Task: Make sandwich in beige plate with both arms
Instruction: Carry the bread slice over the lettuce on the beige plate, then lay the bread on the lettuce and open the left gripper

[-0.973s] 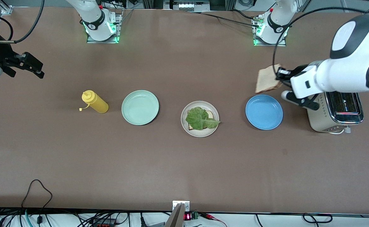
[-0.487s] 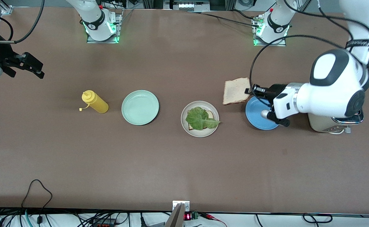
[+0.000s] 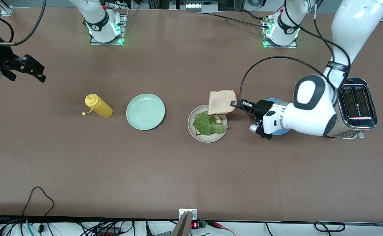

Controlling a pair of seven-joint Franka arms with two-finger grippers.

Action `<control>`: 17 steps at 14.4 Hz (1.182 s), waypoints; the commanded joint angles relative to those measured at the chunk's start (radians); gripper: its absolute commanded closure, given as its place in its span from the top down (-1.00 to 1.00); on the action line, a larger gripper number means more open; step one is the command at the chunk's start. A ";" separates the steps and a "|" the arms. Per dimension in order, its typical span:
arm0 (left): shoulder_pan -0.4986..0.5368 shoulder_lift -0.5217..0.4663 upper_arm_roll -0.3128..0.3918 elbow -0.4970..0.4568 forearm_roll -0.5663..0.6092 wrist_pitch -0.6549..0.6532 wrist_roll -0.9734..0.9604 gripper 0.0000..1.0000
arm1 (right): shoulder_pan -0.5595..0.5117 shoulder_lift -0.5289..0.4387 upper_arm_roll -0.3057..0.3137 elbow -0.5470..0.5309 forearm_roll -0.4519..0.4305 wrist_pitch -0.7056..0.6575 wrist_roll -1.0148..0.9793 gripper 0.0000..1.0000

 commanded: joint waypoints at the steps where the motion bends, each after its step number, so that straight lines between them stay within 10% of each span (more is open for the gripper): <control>1: -0.004 0.034 -0.008 -0.012 -0.055 0.113 0.103 -1.00 | -0.006 -0.013 0.006 -0.014 -0.004 0.012 -0.006 1.00; 17: -0.031 0.252 0.003 -0.048 -0.236 0.291 0.556 -0.98 | -0.007 -0.011 0.006 -0.021 -0.004 0.022 -0.009 1.00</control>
